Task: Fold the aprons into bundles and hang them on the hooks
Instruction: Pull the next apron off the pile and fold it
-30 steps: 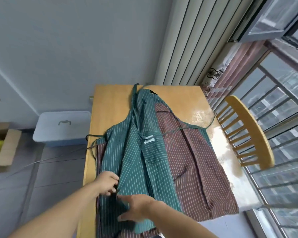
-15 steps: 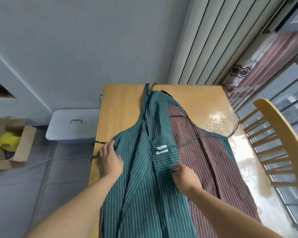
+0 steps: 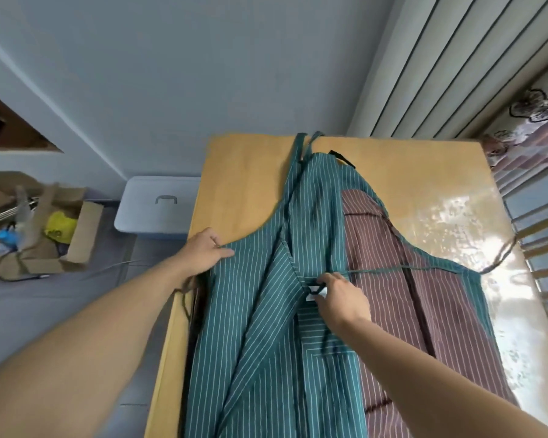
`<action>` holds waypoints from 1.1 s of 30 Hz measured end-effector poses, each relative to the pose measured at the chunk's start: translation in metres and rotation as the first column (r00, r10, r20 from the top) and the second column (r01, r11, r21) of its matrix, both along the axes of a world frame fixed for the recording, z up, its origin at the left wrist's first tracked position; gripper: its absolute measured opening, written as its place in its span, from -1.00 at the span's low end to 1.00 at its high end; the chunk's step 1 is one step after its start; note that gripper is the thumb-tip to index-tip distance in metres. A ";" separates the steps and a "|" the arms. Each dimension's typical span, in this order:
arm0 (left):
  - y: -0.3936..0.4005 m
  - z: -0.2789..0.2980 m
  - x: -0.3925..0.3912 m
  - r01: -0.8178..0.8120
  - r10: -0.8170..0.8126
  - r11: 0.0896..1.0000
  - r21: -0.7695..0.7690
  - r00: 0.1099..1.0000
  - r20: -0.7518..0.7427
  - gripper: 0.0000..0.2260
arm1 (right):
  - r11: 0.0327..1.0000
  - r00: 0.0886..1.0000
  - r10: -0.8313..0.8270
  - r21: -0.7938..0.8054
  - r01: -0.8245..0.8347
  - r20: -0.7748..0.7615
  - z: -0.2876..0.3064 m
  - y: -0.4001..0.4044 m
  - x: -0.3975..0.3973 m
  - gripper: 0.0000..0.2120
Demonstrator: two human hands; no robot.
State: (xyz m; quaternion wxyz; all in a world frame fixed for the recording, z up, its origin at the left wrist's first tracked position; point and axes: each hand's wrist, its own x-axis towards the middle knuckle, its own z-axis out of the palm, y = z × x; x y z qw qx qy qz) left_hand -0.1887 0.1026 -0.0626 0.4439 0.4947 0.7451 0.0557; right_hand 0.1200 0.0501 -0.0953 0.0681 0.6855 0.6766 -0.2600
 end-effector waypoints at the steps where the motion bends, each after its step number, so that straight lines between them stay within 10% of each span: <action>1: 0.001 0.001 -0.007 0.029 -0.028 0.998 -0.060 1.000 0.015 -0.65 | 1.000 1.000 -0.012 0.009 0.012 0.011 -0.001 0.002 -0.001 -0.62; 11: 0.001 0.008 -0.120 0.094 0.062 0.971 0.218 0.786 -0.615 -0.45 | 0.961 0.976 -0.219 0.172 0.217 -0.007 0.043 0.005 -0.050 -0.81; 15: -0.035 0.010 -0.089 0.074 -0.084 0.922 0.380 0.996 0.008 -0.67 | 0.903 0.976 -0.091 0.395 0.165 -0.200 0.067 0.010 -0.126 -0.82; 18: -0.060 0.012 -0.049 -0.009 -0.038 0.996 0.093 0.870 0.492 -0.50 | 0.928 0.962 0.178 0.360 -0.094 -0.207 0.087 0.024 -0.192 -0.51; 23: -0.067 -0.012 -0.028 -0.312 0.304 0.947 -0.081 0.780 0.547 -0.52 | 0.844 0.853 0.521 0.161 -0.512 -0.019 0.108 0.011 -0.244 -0.13; 28: -0.034 -0.017 -0.049 -0.641 0.688 0.675 -0.364 0.369 0.625 -0.70 | 0.986 0.998 0.007 0.168 0.004 -0.069 0.068 -0.046 -0.181 -0.25; 33: -0.011 -0.032 -0.082 -0.652 0.719 0.666 -0.362 0.431 0.545 -0.81 | 0.829 0.829 -0.555 0.117 0.547 0.061 0.031 -0.117 -0.069 -0.27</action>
